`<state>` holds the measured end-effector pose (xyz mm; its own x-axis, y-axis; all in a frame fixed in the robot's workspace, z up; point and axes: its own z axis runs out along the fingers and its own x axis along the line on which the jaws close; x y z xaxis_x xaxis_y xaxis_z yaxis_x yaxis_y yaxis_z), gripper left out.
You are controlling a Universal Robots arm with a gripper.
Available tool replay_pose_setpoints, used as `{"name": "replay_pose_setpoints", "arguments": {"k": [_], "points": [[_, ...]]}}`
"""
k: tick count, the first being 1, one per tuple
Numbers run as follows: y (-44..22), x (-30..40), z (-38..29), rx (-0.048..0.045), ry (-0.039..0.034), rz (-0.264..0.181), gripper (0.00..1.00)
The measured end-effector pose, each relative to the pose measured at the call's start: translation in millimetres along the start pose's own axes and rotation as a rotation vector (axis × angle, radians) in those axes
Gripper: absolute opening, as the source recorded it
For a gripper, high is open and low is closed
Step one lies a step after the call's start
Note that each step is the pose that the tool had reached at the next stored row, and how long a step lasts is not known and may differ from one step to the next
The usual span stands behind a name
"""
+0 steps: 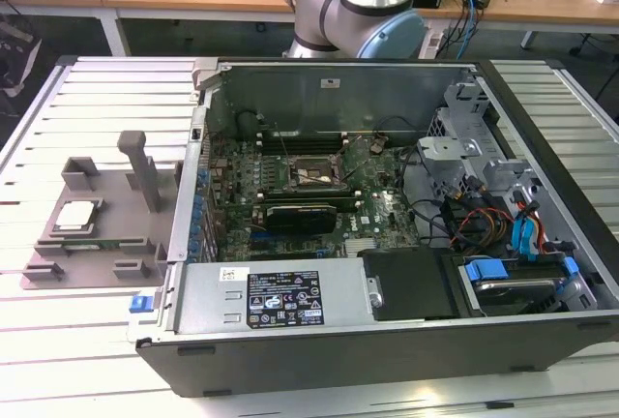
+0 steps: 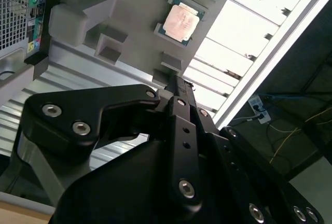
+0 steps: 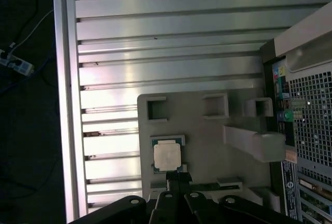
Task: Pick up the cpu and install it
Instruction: 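Reach for the cpu, then pick up the cpu and move it towards the insertion slot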
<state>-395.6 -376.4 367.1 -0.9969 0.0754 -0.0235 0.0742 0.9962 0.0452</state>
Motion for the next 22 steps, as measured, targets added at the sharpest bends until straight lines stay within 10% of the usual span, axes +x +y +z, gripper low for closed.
{"name": "replay_pose_setpoints", "arguments": {"k": [12,22], "points": [[-0.8,-8.7,33.1,0.0002,0.0002,0.000,0.11],[-1.0,-11.8,41.6,0.0001,0.0001,0.000,0.11]]}}
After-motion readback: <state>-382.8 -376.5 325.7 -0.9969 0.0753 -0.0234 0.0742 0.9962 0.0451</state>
